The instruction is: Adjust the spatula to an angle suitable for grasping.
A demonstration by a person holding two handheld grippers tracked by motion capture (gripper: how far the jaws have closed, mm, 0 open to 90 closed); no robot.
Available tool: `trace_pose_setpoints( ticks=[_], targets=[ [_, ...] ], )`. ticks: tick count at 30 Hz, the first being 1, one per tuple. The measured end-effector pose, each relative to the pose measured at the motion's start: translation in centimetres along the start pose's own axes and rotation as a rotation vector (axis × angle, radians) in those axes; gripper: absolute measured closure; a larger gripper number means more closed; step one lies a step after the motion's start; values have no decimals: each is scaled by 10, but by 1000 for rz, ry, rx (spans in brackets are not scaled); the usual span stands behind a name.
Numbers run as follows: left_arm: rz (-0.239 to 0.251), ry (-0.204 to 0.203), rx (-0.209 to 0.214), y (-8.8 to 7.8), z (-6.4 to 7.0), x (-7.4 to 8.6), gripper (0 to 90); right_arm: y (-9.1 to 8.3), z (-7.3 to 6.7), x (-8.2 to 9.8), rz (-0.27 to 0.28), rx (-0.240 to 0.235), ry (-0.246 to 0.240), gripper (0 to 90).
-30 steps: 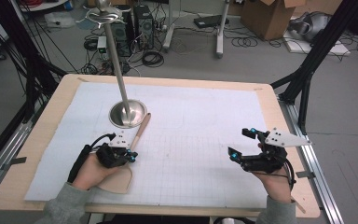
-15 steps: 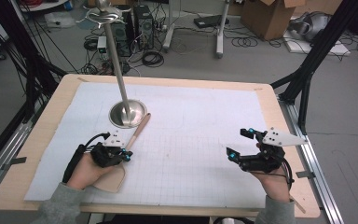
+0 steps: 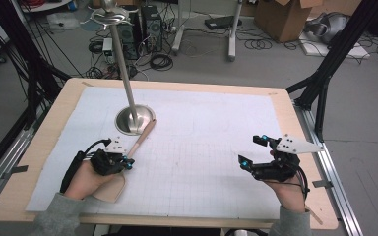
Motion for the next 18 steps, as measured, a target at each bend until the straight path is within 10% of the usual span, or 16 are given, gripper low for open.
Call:
trace_pose_setpoints(
  ticks=[18],
  targets=[
    [-33,-15,-41,-13,-12,11,898,3,1,1,-7,-3,0,122]
  ],
)
Point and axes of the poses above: each handheld gripper's, and its own axes: y roughly forward along the jaws, x roughly out of its underside, z roughly to its right, the point moved 1 cm from there along y, roughly forward along the jaws, and after that the axes turned 8 degrees about -x, right-handed, at the moved point
